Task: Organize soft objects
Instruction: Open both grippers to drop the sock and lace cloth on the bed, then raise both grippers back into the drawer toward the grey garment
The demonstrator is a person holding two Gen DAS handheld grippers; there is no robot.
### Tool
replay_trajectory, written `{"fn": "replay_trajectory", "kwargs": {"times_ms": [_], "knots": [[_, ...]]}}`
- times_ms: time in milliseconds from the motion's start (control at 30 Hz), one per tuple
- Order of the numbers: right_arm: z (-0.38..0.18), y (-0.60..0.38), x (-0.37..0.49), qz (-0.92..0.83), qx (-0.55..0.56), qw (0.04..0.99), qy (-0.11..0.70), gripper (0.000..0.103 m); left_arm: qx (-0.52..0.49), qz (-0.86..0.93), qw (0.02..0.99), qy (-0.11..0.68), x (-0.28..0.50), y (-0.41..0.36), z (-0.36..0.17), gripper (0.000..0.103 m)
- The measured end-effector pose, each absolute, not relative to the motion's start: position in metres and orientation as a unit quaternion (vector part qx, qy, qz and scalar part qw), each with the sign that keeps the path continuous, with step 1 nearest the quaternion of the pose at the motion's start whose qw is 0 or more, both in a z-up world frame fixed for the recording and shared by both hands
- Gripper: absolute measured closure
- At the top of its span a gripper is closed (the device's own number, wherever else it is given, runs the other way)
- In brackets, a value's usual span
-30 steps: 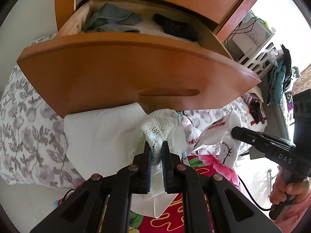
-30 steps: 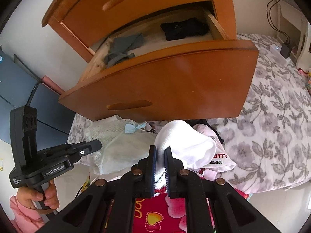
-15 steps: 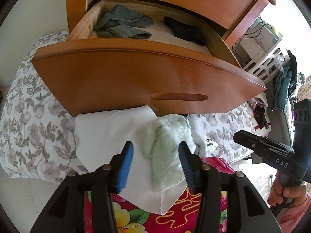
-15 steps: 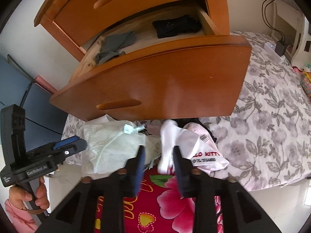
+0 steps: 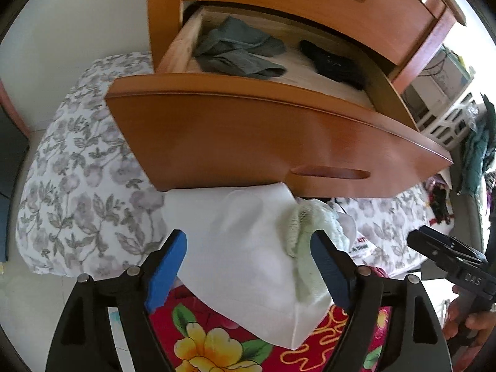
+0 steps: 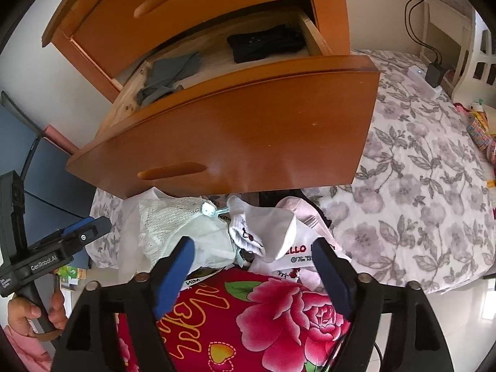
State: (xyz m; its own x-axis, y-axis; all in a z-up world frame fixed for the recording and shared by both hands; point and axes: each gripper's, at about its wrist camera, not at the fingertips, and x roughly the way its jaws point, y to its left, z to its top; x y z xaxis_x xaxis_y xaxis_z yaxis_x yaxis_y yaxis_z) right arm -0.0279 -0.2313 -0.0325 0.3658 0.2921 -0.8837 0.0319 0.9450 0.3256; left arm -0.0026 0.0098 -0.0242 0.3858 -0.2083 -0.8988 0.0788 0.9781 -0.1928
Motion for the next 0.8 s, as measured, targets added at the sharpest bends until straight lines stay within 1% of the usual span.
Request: {"fn": "replay_trajectory", "kwargs": {"times_ms": [67,100,133,267,600,800], "knots": [[-0.033,-0.233,-0.028,0.075,0.147,0.814,0.557,0.011,-0.060,-0.081,0.831,0.548,-0.003,0.013,-0.025,0.020],[-0.033,-0.234,-0.027,0.072,0.148,0.814,0.557,0.004,-0.061,-0.079,0.831,0.547,-0.002,0.014,-0.026,0.020],[-0.034,-0.235,-0.027,0.069,0.148,0.814,0.557,0.000,-0.061,-0.076,0.831,0.547,-0.003,0.015,-0.026,0.019],[-0.034,-0.239,-0.028,0.061,0.152,0.815,0.555,0.000,-0.060,-0.063,0.832,0.548,-0.003,0.018,-0.029,0.012],[-0.029,-0.241,-0.029,0.060,0.155,0.823,0.544,0.000,-0.068,-0.045,0.835,0.544,-0.002,0.027,-0.027,0.011],[-0.007,-0.241,-0.031,0.064,0.148,0.839,0.519,0.000,-0.062,-0.056,0.845,0.529,-0.003,0.027,-0.011,0.011]]}}
